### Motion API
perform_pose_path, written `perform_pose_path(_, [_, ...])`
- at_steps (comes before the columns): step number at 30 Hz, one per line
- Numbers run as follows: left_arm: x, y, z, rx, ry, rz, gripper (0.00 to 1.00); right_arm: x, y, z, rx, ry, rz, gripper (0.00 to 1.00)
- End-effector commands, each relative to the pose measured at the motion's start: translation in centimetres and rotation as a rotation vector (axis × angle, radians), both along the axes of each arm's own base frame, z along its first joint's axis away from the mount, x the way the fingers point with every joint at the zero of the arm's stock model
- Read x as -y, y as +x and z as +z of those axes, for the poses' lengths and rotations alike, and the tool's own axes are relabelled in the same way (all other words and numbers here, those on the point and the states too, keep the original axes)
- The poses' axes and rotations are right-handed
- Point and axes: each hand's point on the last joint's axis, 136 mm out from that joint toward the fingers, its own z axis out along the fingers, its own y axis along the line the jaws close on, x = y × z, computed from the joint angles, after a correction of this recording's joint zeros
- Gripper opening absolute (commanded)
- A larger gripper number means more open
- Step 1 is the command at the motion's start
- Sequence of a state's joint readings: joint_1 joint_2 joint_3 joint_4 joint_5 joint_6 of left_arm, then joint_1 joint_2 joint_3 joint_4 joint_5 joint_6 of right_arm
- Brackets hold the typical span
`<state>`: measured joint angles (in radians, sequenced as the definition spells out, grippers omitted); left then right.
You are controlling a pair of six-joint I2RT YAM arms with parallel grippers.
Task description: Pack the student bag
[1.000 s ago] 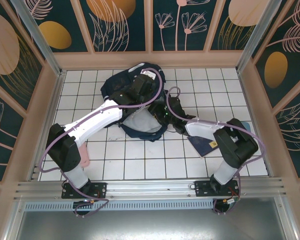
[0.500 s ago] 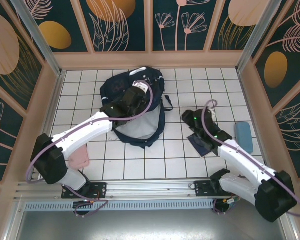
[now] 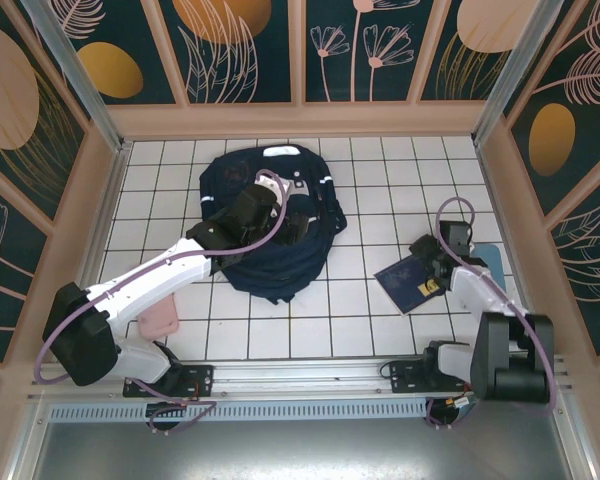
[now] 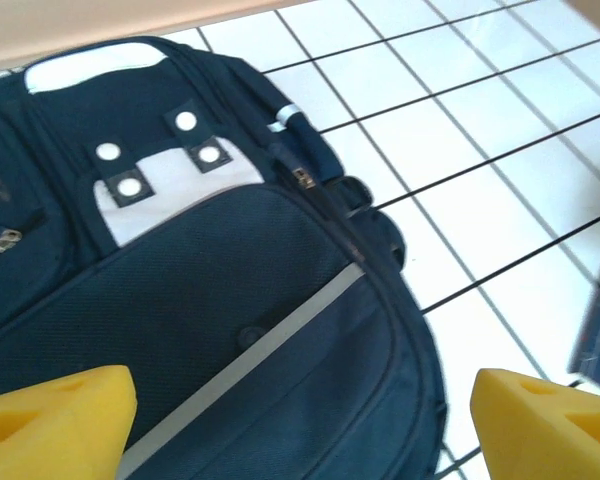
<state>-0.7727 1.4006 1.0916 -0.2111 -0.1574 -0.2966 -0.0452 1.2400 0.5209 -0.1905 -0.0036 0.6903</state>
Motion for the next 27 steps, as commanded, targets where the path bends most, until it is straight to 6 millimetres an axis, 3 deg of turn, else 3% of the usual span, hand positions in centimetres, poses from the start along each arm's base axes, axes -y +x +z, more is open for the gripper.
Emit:
perform_pose_path(1, [1.8,0.2,0.7,-0.021,-0.108,-0.018,0.88,-1.4,1.8,0.1,0.021,0.027,0.125,0.77])
perform_pose_path(6, [3.4,0.5,-0.5,-0.086,-0.129,-0.038,0.88,-2.6,2.3,-1.5,0.008,0.077,0.176,0.77])
perform_pose_path(10, [5.7,0.2,-1.5,-0.163,-0.168,-0.106,0.87,-5.1,3.4,-2.0,0.016,0.118,0.282,0.76])
perform_pose_path(17, [8.9,0.0,-4.0,-0.291,-0.23,-0.166,0.81,-11.1,4.8,0.5,0.079,0.227,0.527,0.67])
perform_pose_path(20, [10.0,-0.1,-5.2,-0.331,-0.238,-0.172,0.8,-10.2,4.4,2.0,0.086,0.164,0.489,0.67])
perform_pose_path(23, [11.2,-0.3,-6.6,-0.38,-0.249,-0.178,0.79,-7.2,3.4,2.7,0.062,0.027,0.386,0.67])
perform_pose_path(27, [12.9,-0.8,-7.3,-0.433,-0.275,-0.202,0.77,-3.6,1.1,1.9,-0.024,-0.097,0.272,0.67])
